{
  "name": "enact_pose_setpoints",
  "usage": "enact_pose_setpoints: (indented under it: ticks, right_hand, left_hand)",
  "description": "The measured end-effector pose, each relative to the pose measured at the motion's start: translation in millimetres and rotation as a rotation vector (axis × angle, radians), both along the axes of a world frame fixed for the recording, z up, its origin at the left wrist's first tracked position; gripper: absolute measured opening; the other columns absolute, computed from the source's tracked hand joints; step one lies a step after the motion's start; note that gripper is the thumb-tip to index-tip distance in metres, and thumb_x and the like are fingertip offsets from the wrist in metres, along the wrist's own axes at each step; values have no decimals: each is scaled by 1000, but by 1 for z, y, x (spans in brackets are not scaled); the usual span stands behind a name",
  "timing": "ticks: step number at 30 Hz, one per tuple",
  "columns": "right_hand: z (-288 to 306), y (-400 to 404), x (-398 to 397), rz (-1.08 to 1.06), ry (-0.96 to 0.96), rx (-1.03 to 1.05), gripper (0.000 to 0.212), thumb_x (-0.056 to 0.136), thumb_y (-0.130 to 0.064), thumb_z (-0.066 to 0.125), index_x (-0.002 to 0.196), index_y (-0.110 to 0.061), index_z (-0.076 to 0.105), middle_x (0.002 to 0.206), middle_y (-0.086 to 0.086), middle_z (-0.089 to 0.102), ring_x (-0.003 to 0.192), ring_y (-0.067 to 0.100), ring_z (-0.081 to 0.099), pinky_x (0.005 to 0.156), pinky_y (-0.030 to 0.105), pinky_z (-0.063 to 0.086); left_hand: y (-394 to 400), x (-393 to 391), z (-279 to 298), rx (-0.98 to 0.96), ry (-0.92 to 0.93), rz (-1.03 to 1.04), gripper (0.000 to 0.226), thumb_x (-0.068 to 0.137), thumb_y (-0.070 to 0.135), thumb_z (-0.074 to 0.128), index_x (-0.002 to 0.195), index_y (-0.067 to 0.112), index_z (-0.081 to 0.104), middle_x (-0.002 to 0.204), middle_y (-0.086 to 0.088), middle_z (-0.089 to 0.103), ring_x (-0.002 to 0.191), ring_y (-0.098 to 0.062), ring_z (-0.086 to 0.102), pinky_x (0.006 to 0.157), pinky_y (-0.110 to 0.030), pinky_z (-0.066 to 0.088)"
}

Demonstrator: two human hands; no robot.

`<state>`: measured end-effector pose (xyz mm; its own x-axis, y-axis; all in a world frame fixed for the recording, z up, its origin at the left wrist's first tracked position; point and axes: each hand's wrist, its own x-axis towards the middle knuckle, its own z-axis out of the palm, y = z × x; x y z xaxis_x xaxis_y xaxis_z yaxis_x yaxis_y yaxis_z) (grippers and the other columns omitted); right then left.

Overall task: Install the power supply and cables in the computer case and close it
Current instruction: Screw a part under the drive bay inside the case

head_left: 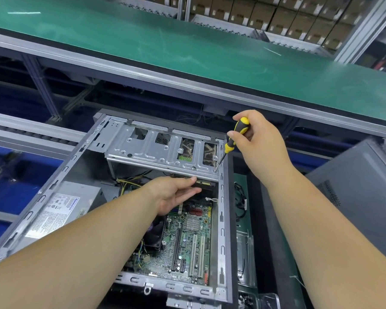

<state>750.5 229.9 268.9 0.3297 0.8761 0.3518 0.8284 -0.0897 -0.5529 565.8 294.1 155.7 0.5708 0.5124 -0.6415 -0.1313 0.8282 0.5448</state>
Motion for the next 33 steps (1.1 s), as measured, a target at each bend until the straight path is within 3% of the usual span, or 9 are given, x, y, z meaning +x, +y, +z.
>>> enact_pose_setpoints:
  ticks: [9,13,16,19,21,24,27,29,33]
  right_hand:
    - [14,-1,-1,144,-74,-133,28,94,-23,63,117,-35,52,96,-11,64,87,9,62,74,24,49]
    - [16,6,0,32,-256,-155,30,88,-42,68,113,-34,53,82,-12,57,76,13,55,59,27,38]
    - [15,11,-3,11,-345,-126,25,93,-48,56,112,-33,54,83,-10,59,78,16,54,58,29,37]
    - [16,14,-4,111,-123,-125,28,89,-30,51,116,-33,55,100,-12,50,85,9,52,70,31,42]
    - [17,15,-4,133,-7,-116,35,87,-24,55,121,-34,53,99,-15,48,81,3,50,71,29,42]
    - [16,15,-2,58,-219,-60,33,91,-34,63,122,-34,52,95,-16,51,80,9,49,70,26,37]
    - [17,16,-4,-25,-431,-85,27,95,-50,51,114,-31,56,85,-12,54,78,14,49,58,27,33]
    - [17,17,-2,-7,-416,-115,24,96,-44,45,111,-30,57,90,-9,56,80,16,50,56,27,31]
    - [21,15,1,137,-255,-122,36,91,-26,53,127,-31,53,108,-13,49,81,8,46,74,28,36]
  left_hand:
    - [0,-1,3,2,5,-2,33,73,1,75,101,-9,61,92,-23,73,88,-28,73,64,-26,61]
    - [-1,-1,3,27,-5,-1,37,73,1,75,106,-9,59,93,-23,73,87,-27,73,62,-24,60]
    - [-2,-1,3,25,-5,-2,30,79,0,72,105,-9,59,93,-23,72,87,-27,73,65,-26,60]
    - [-2,-1,3,26,-5,-1,30,78,0,72,104,-9,60,92,-23,73,88,-28,73,68,-27,60]
    - [-2,-1,3,28,-8,2,30,78,0,72,104,-9,60,92,-23,72,87,-28,73,66,-27,61]
    - [-2,-1,4,31,-4,2,31,78,0,72,105,-10,60,94,-23,72,87,-27,73,64,-25,60]
    - [-1,-1,4,28,-5,8,37,76,0,73,108,-9,58,94,-23,72,87,-28,73,61,-24,60]
    - [-2,-1,4,29,-7,6,45,71,0,75,111,-9,57,94,-23,72,87,-28,73,60,-24,59]
    - [-2,-1,4,31,-10,6,47,68,1,76,111,-9,58,93,-23,73,88,-28,73,61,-24,60]
